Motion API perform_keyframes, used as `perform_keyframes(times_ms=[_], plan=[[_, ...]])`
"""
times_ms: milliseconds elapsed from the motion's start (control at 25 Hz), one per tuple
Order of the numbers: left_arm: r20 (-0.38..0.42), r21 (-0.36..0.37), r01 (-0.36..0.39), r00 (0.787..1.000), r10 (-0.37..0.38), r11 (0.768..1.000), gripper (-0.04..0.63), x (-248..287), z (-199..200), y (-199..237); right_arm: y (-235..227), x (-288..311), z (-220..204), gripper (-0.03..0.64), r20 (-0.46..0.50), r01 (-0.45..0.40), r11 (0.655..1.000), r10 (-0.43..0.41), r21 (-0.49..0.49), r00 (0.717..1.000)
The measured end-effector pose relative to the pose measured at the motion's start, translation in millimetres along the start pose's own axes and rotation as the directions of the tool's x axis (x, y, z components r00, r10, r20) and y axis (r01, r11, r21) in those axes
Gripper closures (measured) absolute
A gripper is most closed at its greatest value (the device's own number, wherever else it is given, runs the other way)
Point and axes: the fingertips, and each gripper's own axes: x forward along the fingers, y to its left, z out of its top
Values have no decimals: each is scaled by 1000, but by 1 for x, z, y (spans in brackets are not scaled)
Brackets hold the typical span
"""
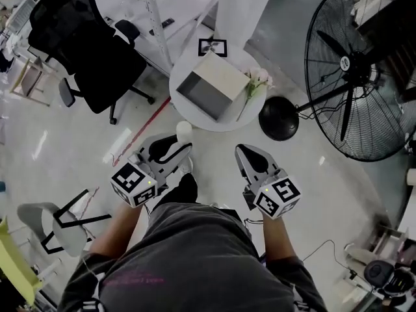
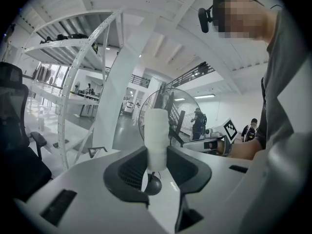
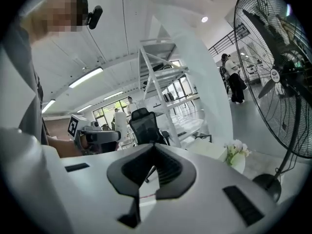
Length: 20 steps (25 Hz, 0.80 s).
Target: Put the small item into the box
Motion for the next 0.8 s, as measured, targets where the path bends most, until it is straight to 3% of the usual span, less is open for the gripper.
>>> perform_keyframes(times_ms=[400,800], plan=[[-20,-39,30,999,-31,999,459,8,18,104,-11,98,25,595,-31,39,999,-39,4,999],[-47,-71,31,998,-34,997,459,18,10,157,-20,147,36,595,-67,47,999,-47,-1,997]])
